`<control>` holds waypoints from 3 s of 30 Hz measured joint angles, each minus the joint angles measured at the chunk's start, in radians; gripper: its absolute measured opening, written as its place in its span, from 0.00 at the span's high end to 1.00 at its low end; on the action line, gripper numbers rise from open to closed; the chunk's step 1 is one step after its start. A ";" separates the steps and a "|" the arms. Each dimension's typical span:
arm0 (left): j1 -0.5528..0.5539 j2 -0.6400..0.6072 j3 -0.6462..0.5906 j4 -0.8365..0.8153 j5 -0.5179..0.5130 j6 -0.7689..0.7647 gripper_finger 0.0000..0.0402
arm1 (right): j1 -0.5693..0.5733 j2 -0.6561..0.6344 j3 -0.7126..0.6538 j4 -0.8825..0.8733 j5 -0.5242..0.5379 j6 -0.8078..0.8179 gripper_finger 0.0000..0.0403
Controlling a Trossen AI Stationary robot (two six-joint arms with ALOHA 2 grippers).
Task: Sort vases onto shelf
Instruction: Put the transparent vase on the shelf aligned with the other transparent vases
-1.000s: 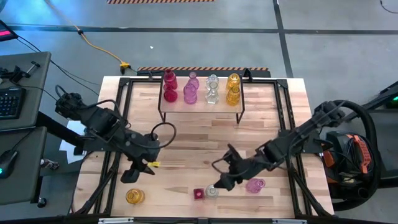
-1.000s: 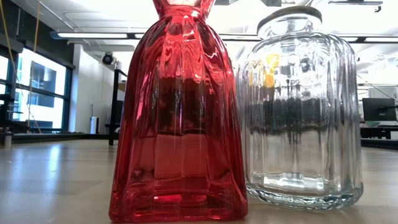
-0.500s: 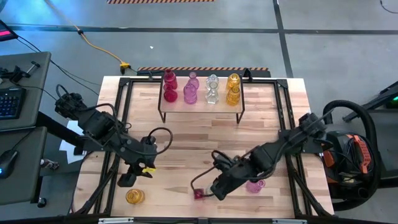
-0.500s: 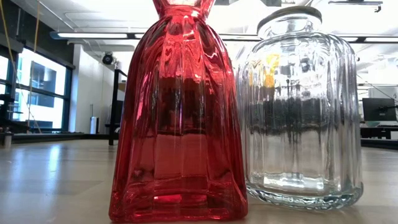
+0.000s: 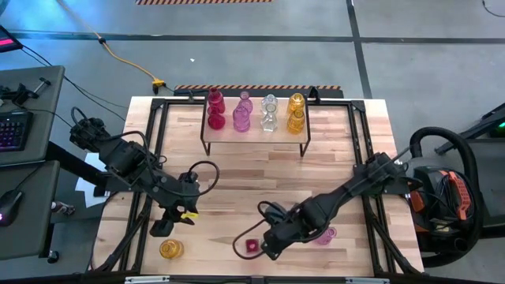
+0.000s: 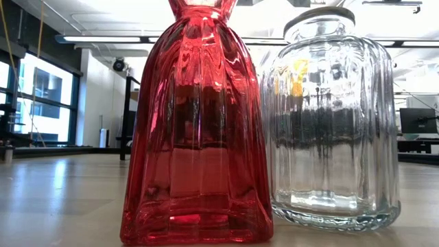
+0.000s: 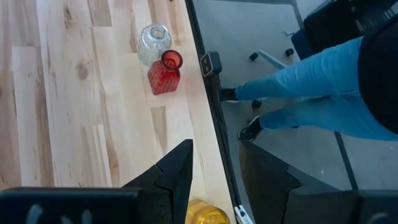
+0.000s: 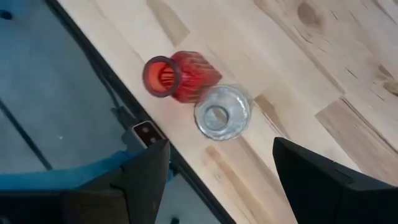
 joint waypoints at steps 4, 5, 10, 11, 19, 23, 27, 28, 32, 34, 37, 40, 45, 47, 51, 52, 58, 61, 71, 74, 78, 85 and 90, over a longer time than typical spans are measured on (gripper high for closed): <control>0.000 0.000 0.000 0.000 0.000 0.000 0.70 | 0.000 0.030 -0.001 0.001 0.000 -0.003 0.34; 0.000 0.000 0.000 0.000 0.000 0.000 0.70 | 0.000 0.039 -0.001 -0.002 0.000 -0.006 0.34; 0.000 0.000 0.000 0.000 0.000 0.000 0.70 | 0.001 0.086 -0.002 -0.030 -0.013 -0.038 0.34; 0.000 0.000 0.000 0.000 0.000 0.000 0.70 | 0.001 0.092 -0.002 -0.032 -0.016 -0.040 0.34; 0.000 0.000 0.000 0.000 0.000 0.000 0.70 | 0.002 0.110 -0.002 -0.039 0.013 -0.045 0.34; 0.000 0.000 0.000 0.000 0.000 0.000 0.70 | 0.002 0.110 -0.002 -0.039 0.038 -0.038 0.34; 0.000 0.000 0.000 0.000 0.000 0.000 0.70 | 0.004 0.124 -0.002 -0.039 0.025 -0.038 0.34; 0.000 0.000 0.000 0.000 0.000 0.000 0.70 | 0.004 0.132 -0.002 -0.037 0.015 -0.039 0.34; 0.000 0.000 0.000 0.000 -0.009 0.000 0.70 | 0.008 0.159 -0.002 -0.032 0.013 -0.037 0.34; 0.000 0.000 0.000 0.000 -0.014 0.000 0.70 | 0.008 0.163 -0.002 -0.031 0.015 -0.037 0.34; 0.000 0.000 0.000 0.000 -0.016 0.000 0.70 | 0.008 0.177 -0.002 -0.025 -0.001 -0.040 0.34; 0.000 0.000 0.000 0.000 -0.017 0.000 0.70 | 0.008 0.184 0.000 -0.017 -0.001 -0.043 0.34; 0.000 0.000 0.000 0.000 -0.023 0.000 0.70 | 0.004 0.186 0.001 -0.013 0.001 -0.038 0.34; 0.000 0.000 0.000 0.000 -0.023 0.000 0.70 | 0.000 0.187 0.001 -0.003 -0.001 -0.038 0.35; 0.000 0.000 0.000 0.000 -0.023 0.000 0.70 | -0.002 0.188 0.000 0.003 -0.006 -0.038 0.37; 0.000 0.000 0.000 0.000 -0.023 0.000 0.70 | -0.002 0.188 0.000 0.003 -0.009 -0.038 0.37; 0.000 0.000 0.000 0.000 -0.023 0.001 0.70 | -0.008 0.188 -0.001 0.002 -0.020 -0.009 0.38; 0.000 0.000 0.000 0.000 -0.023 0.001 0.70 | -0.010 0.189 -0.001 0.000 -0.018 0.007 0.38; 0.000 0.000 0.000 0.000 -0.023 0.010 0.70 | -0.022 0.195 -0.006 -0.020 -0.019 0.059 0.38; 0.000 0.000 0.000 -0.001 -0.024 0.012 0.70 | -0.023 0.195 -0.005 -0.020 -0.018 0.068 0.38; 0.000 0.000 0.000 -0.001 -0.026 0.019 0.70 | -0.023 0.196 -0.004 -0.020 -0.018 0.071 0.41; 0.000 0.000 0.000 -0.002 -0.025 0.020 0.70 | -0.023 0.217 -0.001 -0.013 -0.033 0.076 0.64; 0.000 0.000 0.000 -0.004 -0.025 0.020 0.70 | -0.023 0.214 0.000 -0.020 -0.026 0.077 0.84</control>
